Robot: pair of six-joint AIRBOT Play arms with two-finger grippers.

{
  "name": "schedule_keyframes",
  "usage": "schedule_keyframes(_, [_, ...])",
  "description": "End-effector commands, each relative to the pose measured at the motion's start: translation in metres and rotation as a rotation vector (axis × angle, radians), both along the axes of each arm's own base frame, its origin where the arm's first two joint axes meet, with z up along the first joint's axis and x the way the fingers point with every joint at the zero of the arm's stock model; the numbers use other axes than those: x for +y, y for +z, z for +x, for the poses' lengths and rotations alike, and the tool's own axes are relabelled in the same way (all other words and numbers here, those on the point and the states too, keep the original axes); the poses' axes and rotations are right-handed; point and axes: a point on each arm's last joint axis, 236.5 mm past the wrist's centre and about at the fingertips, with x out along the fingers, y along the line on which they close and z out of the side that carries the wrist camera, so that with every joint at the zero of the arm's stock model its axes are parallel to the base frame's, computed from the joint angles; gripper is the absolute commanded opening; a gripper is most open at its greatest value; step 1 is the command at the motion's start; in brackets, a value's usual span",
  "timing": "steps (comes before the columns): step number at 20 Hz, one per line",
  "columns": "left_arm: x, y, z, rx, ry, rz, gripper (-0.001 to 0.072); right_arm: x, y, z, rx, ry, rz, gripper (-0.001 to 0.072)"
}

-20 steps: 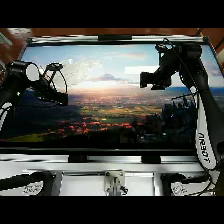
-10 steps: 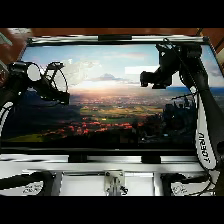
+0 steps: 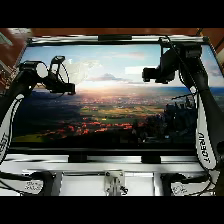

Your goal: Fold the shirts.

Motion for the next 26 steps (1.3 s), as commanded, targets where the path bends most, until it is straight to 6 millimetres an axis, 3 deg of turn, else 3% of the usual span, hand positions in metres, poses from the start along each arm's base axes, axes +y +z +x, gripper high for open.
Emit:
schedule_keyframes(1, [0.042, 0.0, 0.076, -0.115, 0.151, -0.021, 0.068, -0.002, 0.006, 0.014, -0.066, -0.001, -0.009, 0.0612])
schedule_keyframes(4, [0.081, -0.021, 0.122, -0.14, 0.242, -0.029, 0.068, -0.002, 0.006, 0.014, -0.068, 0.02, -0.02, 0.0612])
schedule_keyframes(6, [0.088, -0.044, 0.134, -0.132, 0.261, -0.042, 0.068, -0.002, 0.006, 0.014, -0.069, 0.02, -0.02, 0.0612])
schedule_keyframes(9, [0.074, -0.077, 0.139, -0.099, 0.266, -0.098, 0.068, -0.002, 0.005, 0.014, -0.069, 0.025, -0.022, 0.0612])
schedule_keyframes(12, [0.062, -0.093, 0.148, -0.117, 0.258, -0.117, 0.0678, -0.001, 0.0, 0.014, -0.058, 0.028, -0.025, 0.0612])
schedule_keyframes(17, [0.061, -0.116, 0.148, -0.093, 0.26, -0.114, 0.0661, -0.002, -0.01, 0.008, -0.015, 0.036, -0.036, 0.0612])
schedule_keyframes(20, [0.06, -0.121, 0.147, -0.085, 0.261, -0.116, 0.0402, -0.003, -0.011, 0.005, 0.0, 0.038, -0.04, 0.0612])
schedule_keyframes(22, [0.059, -0.12, 0.147, -0.083, 0.261, -0.121, 0.0117, -0.003, -0.011, 0.005, 0.0, 0.038, -0.039, 0.0612])
schedule_keyframes(23, [0.055, -0.115, 0.146, -0.081, 0.259, -0.137, 0.0049, -0.003, -0.011, 0.005, 0.0, 0.038, -0.039, 0.0612])
schedule_keyframes(24, [0.048, -0.105, 0.144, -0.082, 0.235, -0.156, 0.0039, -0.003, -0.011, 0.005, 0.003, 0.038, -0.04, 0.0612])
schedule_keyframes(26, [0.019, -0.059, 0.147, -0.159, 0.155, -0.175, 0.0035, -0.004, -0.013, -0.001, 0.025, 0.039, -0.044, 0.0612])
